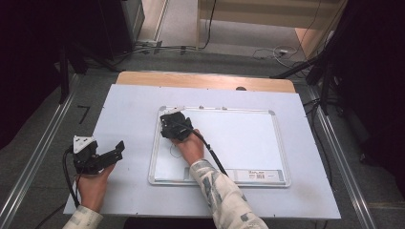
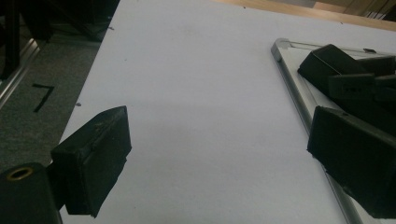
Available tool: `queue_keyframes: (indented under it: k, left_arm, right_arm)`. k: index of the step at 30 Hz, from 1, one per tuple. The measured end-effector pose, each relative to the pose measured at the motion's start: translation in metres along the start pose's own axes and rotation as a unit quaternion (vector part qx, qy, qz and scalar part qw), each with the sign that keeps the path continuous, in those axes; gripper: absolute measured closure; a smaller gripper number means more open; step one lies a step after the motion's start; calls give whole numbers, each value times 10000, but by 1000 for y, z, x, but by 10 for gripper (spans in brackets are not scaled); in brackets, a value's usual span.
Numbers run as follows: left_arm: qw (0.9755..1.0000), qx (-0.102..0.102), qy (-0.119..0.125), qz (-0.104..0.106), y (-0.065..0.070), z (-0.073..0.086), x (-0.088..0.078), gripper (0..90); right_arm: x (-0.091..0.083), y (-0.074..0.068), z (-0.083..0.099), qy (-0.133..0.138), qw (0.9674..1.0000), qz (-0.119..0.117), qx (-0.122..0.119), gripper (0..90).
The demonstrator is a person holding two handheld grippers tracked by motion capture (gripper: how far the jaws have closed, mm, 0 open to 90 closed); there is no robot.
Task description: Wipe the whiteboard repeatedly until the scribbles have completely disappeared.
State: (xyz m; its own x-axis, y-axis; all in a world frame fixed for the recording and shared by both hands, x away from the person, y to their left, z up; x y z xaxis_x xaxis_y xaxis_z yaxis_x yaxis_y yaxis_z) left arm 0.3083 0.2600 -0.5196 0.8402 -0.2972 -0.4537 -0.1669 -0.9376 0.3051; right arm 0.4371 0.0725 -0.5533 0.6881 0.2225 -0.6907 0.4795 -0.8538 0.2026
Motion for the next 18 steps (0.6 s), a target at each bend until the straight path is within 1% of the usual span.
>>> queue_keyframes:
  k: [3, 5, 8, 11, 13, 15, 18]
  left_arm:
    - [10000, -12, 5, 5, -1, 0, -1, 65]
    - [10000, -24, 18, -17, -2, 0, -1, 65]
    - [10000, -9, 28, -16, -2, 0, -2, 65]
    - [10000, 0, 14, -23, -1, 0, -2, 65]
    - [10000, -1, 0, -31, -1, 0, -2, 65]
    - [10000, 4, -4, -29, 0, 1, -1, 65]
    - [10000, 13, -11, -24, 0, 0, 0, 65]
  right_arm:
    - [-5, 4, 6, 2, 10000, -52, -47, 377]
    - [-7, 9, 10, -22, 10000, -40, -9, 377]
    - [-7, 24, 14, -41, 10000, 34, 54, 376]
    - [-4, 43, 16, -88, 9997, 158, 189, 376]
    - [-1, 53, 15, -102, 9993, 231, 292, 376]
    - [2, 58, 13, -114, 9989, 263, 361, 376]
    - [7, 58, 8, -128, 9987, 322, 384, 376]
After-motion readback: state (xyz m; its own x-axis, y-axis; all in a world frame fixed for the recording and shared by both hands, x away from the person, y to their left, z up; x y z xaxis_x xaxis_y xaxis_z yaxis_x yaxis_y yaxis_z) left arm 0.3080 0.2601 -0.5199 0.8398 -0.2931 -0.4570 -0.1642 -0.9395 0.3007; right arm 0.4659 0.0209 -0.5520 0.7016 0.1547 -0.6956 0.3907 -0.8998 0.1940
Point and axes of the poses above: each handheld gripper's, and its own axes: x roughly forward along the jaws, z roughly out of its underside, y roughly to its right, the point moved 9 cm from there along x, roughly forward along the jaws, and after that the axes turned 13 degrees about z, right-handed, at the moved point
